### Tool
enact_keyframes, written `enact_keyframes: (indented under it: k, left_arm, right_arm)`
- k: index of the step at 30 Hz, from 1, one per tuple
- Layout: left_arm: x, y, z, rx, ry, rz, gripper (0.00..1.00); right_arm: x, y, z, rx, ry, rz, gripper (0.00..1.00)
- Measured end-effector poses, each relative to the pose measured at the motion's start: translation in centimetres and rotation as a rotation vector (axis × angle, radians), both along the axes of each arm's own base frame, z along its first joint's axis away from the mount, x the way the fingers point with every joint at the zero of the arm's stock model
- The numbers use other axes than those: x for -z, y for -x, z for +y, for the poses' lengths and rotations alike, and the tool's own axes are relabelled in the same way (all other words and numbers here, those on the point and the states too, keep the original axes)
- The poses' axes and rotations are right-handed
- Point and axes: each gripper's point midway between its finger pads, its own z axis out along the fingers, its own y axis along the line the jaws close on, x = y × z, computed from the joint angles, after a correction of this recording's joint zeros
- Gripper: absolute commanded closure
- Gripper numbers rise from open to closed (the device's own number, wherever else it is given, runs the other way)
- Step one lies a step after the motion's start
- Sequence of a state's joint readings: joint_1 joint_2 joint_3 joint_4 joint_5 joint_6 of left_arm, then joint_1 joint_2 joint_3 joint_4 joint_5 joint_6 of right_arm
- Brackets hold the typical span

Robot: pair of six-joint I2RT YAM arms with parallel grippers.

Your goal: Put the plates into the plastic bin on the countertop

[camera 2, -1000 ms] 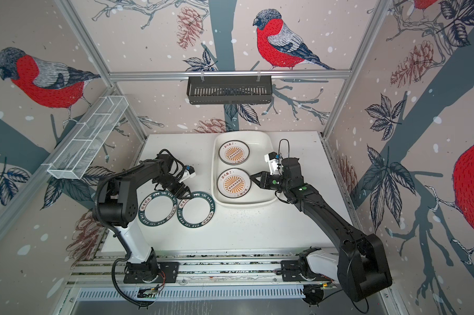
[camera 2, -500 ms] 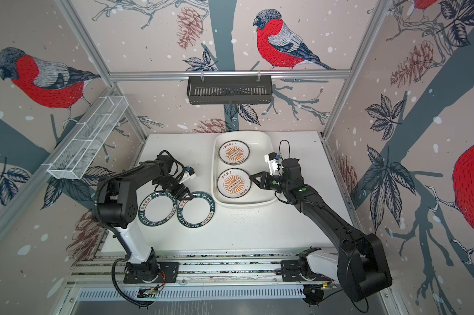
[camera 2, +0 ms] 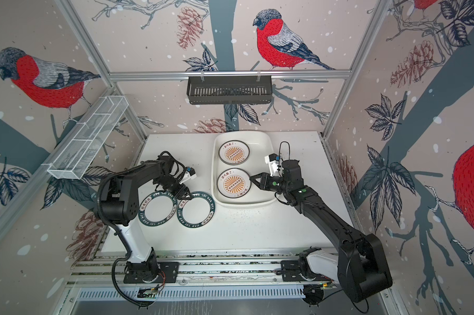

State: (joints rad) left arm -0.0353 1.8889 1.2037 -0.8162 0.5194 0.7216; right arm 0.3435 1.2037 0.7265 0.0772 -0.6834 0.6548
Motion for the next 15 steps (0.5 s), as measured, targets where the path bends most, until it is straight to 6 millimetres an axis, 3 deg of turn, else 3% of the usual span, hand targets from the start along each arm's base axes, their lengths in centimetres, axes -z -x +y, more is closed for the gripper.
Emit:
enact_keyframes:
  k: [15]
  left_arm:
    - [-0.07, 0.06, -0.01, 0.009, 0.001, -0.004, 0.55]
  right_arm:
    - [0.54, -0.01, -0.01, 0.000, -0.002, 0.008, 0.77]
